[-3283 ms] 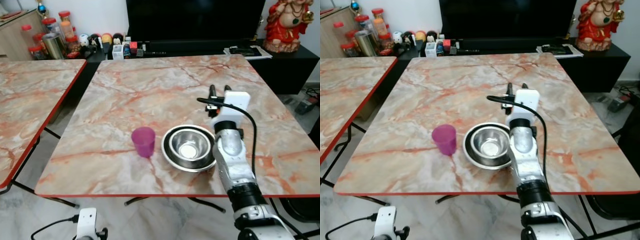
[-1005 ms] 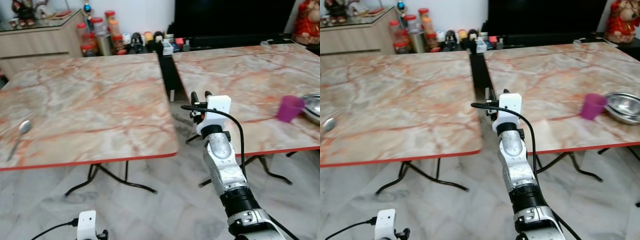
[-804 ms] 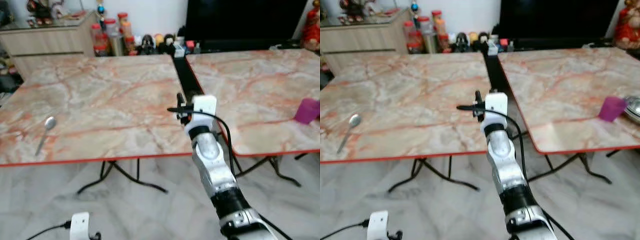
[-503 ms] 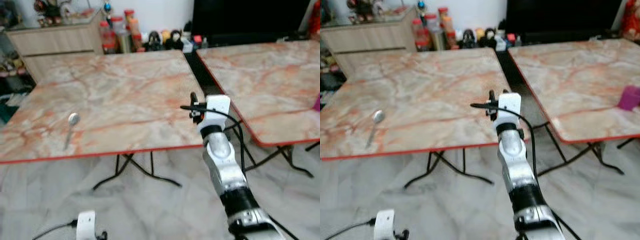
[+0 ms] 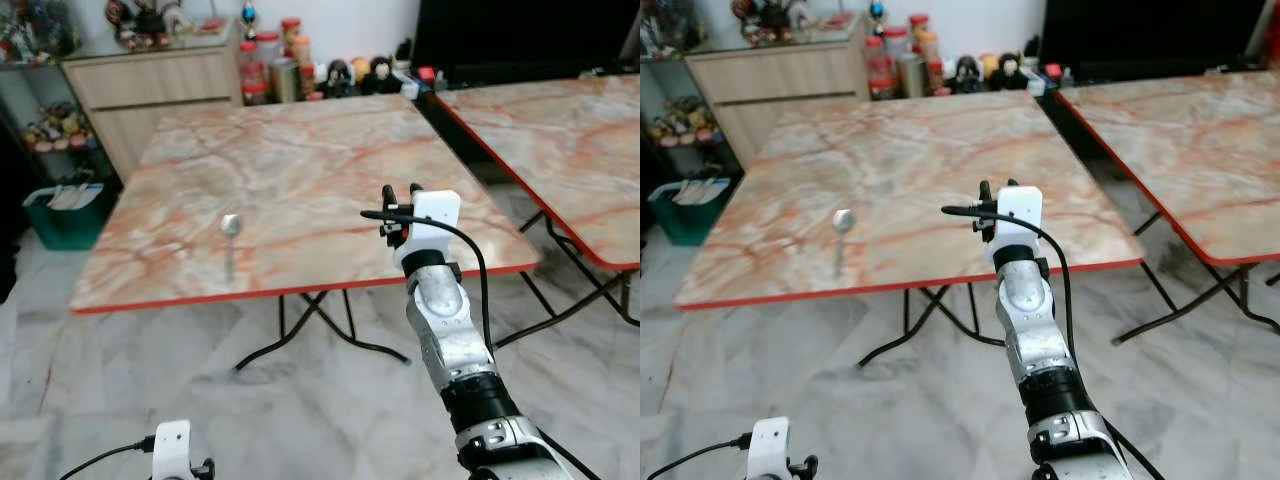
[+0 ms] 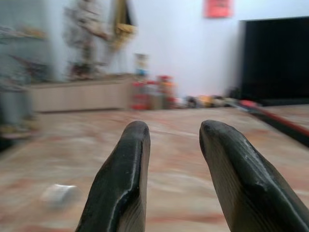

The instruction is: Setting the table

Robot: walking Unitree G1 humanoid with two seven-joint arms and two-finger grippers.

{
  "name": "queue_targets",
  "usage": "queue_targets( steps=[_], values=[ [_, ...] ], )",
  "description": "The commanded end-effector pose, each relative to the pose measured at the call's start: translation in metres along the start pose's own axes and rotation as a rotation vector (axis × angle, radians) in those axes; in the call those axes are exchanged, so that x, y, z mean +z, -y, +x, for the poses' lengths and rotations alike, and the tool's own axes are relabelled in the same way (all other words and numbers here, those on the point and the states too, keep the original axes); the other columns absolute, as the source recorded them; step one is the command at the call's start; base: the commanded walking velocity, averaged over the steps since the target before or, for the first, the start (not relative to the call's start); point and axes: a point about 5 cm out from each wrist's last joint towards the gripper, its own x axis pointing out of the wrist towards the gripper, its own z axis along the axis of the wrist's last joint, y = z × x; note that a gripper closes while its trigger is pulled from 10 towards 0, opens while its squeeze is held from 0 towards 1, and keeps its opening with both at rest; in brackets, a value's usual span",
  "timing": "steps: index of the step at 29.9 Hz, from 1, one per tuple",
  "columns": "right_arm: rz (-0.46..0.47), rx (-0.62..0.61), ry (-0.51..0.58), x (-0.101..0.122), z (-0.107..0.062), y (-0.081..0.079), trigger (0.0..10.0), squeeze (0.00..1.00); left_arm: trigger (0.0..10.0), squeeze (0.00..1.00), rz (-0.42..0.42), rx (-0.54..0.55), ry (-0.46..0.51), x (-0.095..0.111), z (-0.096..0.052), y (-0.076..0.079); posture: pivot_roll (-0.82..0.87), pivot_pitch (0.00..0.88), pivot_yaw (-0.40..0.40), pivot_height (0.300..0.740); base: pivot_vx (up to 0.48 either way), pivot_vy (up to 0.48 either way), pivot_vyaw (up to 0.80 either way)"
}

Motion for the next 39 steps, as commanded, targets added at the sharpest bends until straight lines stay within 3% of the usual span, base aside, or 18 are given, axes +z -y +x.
queue_targets(
  steps=[1,18,39],
  values=[
    [-0.016,-0.016,0.016,0.0053,0.0031,0.0080,10.0,0.00,10.0,0.00,-0.010,-0.004,0.009,0.0044,0.0009,0.0029,0.01,0.000,0.037,0.740,0.000,0.480,0.00],
    [-0.019,-0.023,0.008,0.0022,0.0020,0.0099,10.0,0.00,10.0,0.00,0.005,0.015,0.029,0.0070,0.0010,0.0008,0.01,0.000,0.039,0.740,0.000,0.041,0.00],
    [-0.045,-0.022,0.009,0.0012,0.0011,0.0113,10.0,0.00,10.0,0.00,0.011,0.021,0.027,0.0069,0.0010,0.0014,0.00,0.000,0.039,0.740,0.391,0.000,0.19]
  ],
)
